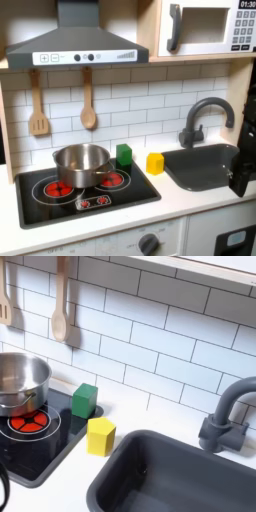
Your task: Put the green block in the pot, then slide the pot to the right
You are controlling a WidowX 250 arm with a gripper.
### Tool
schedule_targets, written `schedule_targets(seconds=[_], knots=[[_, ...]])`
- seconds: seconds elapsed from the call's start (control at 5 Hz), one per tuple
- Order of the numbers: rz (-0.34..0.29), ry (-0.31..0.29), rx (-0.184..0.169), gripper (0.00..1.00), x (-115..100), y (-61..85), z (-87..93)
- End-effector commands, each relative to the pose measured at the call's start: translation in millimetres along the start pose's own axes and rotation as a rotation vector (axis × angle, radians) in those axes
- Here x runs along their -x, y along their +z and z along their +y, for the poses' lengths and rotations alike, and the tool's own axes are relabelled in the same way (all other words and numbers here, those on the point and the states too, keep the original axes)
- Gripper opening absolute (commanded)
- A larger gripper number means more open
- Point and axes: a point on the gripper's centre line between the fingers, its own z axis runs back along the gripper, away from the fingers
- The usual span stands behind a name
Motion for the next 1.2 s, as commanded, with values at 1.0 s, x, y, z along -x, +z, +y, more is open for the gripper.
schedule_targets(seconds=[1.0], knots=[[-0.046,0.042,-0.054,1.00,-65,-16.8,13.0]])
